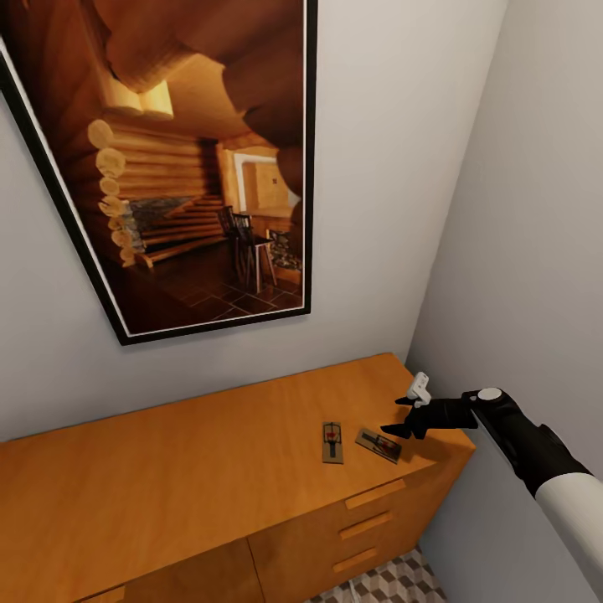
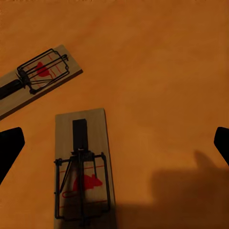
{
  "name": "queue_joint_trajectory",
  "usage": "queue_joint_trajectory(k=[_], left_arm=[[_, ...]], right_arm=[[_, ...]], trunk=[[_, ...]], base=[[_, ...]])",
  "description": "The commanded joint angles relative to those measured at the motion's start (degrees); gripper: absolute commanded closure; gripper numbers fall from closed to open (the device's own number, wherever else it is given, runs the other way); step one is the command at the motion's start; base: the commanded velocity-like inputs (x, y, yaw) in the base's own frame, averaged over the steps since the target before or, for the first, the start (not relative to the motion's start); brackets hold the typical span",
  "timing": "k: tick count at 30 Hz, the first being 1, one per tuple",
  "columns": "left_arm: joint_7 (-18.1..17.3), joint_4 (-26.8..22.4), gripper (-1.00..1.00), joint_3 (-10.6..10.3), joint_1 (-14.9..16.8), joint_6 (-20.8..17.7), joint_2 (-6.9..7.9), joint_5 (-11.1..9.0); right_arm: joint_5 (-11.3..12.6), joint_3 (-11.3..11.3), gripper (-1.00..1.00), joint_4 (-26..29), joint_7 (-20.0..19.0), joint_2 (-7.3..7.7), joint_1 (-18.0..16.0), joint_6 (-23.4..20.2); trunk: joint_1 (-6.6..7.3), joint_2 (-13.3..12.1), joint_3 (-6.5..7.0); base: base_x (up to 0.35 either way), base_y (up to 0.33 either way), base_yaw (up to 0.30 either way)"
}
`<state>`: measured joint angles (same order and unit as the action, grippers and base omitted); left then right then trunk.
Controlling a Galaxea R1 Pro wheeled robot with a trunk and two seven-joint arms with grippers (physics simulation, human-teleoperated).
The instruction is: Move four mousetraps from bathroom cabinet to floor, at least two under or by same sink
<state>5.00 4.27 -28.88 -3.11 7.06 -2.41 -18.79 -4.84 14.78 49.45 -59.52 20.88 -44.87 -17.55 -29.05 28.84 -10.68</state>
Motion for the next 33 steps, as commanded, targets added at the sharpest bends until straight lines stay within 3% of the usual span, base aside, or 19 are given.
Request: queue_joint_trajectory(k=[1, 33], left_arm=[[0.10, 0.13, -1.00, -0.48, 0.03, 0.33, -0.05, -0.46], [-3.14, 0.13, -1.00, -0.48, 0.03, 0.33, -0.13, -0.48]], right_arm=[[-0.08, 0.07, -1.00, 0.09, -0.15, 0.04, -0.04, -0.47], [-0.10, 0.08, -1.00, 0.03, -0.05, -0.23, -0.04, -0.47]], trunk=[[-0.03, 0.09, -0.09], [-0.03, 0.09, -0.09]], base=[[0.000, 0.001, 0.000], [-0.064, 0.000, 0.000]])
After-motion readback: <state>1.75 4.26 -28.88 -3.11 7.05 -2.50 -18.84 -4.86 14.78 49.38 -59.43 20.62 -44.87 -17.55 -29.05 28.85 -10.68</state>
